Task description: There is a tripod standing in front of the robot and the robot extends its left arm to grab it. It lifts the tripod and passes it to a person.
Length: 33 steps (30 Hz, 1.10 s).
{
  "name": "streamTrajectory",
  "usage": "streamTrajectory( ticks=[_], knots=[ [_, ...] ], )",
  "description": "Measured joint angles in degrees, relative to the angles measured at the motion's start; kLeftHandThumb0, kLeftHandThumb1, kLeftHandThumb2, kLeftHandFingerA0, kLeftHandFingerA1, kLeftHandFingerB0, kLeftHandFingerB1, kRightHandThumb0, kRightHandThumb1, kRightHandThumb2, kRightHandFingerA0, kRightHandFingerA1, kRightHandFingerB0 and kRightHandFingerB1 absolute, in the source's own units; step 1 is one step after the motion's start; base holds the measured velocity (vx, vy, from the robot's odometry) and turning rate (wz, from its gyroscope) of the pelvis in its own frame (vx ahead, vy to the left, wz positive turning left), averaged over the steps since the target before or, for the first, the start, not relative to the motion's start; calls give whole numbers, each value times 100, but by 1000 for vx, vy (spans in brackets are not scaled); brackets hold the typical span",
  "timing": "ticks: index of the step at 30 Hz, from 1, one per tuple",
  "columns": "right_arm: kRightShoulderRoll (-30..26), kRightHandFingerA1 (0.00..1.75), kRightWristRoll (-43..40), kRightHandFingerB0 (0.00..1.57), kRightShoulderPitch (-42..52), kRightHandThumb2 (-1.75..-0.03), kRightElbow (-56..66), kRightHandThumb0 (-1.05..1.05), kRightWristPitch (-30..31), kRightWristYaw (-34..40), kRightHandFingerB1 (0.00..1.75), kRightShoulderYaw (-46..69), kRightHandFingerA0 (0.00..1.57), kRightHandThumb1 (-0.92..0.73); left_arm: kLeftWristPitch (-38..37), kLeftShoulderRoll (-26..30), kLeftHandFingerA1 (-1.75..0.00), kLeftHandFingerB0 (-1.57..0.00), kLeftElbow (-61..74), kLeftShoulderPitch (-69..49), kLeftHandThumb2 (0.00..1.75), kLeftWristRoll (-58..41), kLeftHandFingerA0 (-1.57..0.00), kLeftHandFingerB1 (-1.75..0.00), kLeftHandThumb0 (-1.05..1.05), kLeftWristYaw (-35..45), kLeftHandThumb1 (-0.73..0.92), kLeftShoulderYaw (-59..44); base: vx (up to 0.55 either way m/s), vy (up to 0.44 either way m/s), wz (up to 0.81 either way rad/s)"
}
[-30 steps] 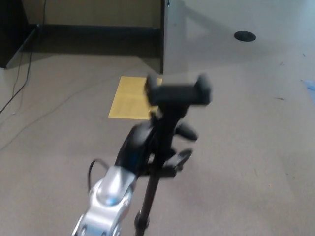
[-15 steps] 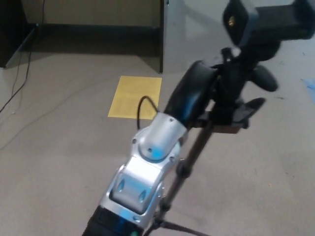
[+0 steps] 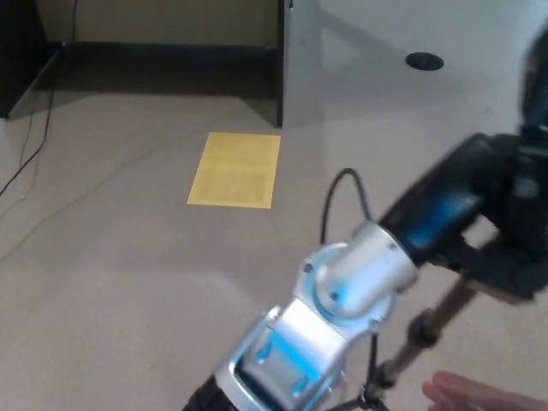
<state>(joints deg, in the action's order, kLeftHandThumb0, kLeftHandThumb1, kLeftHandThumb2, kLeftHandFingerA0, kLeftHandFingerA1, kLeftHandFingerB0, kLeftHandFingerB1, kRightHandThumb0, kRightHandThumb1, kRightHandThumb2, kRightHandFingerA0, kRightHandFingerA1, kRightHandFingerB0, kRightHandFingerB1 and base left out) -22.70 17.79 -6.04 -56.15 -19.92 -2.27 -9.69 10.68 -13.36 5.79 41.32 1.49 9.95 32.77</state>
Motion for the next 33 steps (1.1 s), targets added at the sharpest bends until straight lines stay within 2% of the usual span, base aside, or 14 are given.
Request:
streamTrajectory(
  ticks=[4, 6, 11, 12, 13, 14, 15, 16, 17, 22, 27, 28, 29, 33],
  knots=[
    [0, 45, -2, 54, -28, -61, -8, -41, 8, -4, 38, 0, 73, -68, 37, -3, -142, -80, 115, -13, 78, 2, -95, -121, -19, -41, 70, 352, 0, 0, 0],
    [-3, 42, 10, 52, -28, -62, -28, -45, -7, 3, 37, -19, 65, -68, 36, -5, -142, -79, 128, -21, 86, 16, -87, -119, -19, -73, 70, 521, 0, 0, 0],
    [-13, 42, 68, 52, -29, -62, -83, -45, -83, 71, 37, -109, 65, -68, 52, -6, -174, -61, 186, -22, 101, 93, -77, -158, -18, -169, 80, 889, 0, 0, 0],
    [-13, 42, 75, 52, -30, -62, -89, -45, -94, 81, 37, -115, 65, -68, 58, -6, -174, -61, 199, -22, 101, 117, -77, -158, -18, -193, 80, 950, 0, 0, 0],
    [-13, 42, 84, 52, -30, -62, -96, -45, -105, 90, 37, -120, 65, -68, 80, -6, -175, -54, 215, -22, 107, 157, -79, -171, -16, -215, 82, 1008, 0, 0, 0],
    [-13, 42, 92, 52, -32, -62, -103, -45, -114, 100, 37, -125, 65, -68, 112, -6, -121, -88, 237, -22, 136, 198, -106, -112, -9, -245, 83, 1073, 0, 0, 0],
    [-13, 42, 99, 52, -34, -62, -111, -45, -120, 107, 37, -129, 65, -68, 138, -6, -121, -87, 252, -22, 136, 232, -105, -112, -9, -269, 83, 1136, 0, 0, 0],
    [-13, 42, 105, 52, -37, -62, -116, -45, -126, 114, 37, -132, 65, -68, 157, -6, -121, -87, 263, -22, 136, 265, -105, -112, -9, -288, 83, 1211, 0, 0, 0],
    [-13, 42, 113, 52, -41, -62, -121, -45, -133, 121, 37, -134, 65, -68, 183, -7, -175, -49, 274, -22, 117, 294, -80, -175, -20, -312, 92, 1301, 0, 0, 0],
    [-14, 42, 138, 52, -47, -62, -148, -45, -155, 137, 37, -138, 65, -68, 186, -9, -175, -49, 289, -22, 118, 406, -77, -175, -29, -406, 92, 1494, 0, 0, 0],
    [-16, 42, 173, 52, -65, -62, -169, -45, -184, 153, 37, -137, 65, -68, 184, -11, -175, -39, 296, -28, 104, 462, -67, -175, -42, -521, 92, 1524, 0, 0, 0],
    [-16, 42, 180, 52, -70, -62, -173, -45, -187, 159, 37, -137, 65, -68, 185, -11, -150, -56, 301, -29, 80, 469, -74, -138, -43, -538, 92, 1524, 0, 0, 0],
    [-16, 42, 187, 52, -77, -62, -177, -45, -190, 163, 37, -137, 65, -68, 181, -13, -164, -50, 305, -40, 83, 470, -68, -151, -46, -553, 92, 1514, 0, 0, 0],
    [-25, 42, 201, 52, -105, -62, -185, -45, -209, 173, 37, -131, 65, -68, 179, -13, -153, -57, 311, -43, 81, 581, -72, -141, -55, -646, 92, 1481, 0, 0, 0]
  ],
)
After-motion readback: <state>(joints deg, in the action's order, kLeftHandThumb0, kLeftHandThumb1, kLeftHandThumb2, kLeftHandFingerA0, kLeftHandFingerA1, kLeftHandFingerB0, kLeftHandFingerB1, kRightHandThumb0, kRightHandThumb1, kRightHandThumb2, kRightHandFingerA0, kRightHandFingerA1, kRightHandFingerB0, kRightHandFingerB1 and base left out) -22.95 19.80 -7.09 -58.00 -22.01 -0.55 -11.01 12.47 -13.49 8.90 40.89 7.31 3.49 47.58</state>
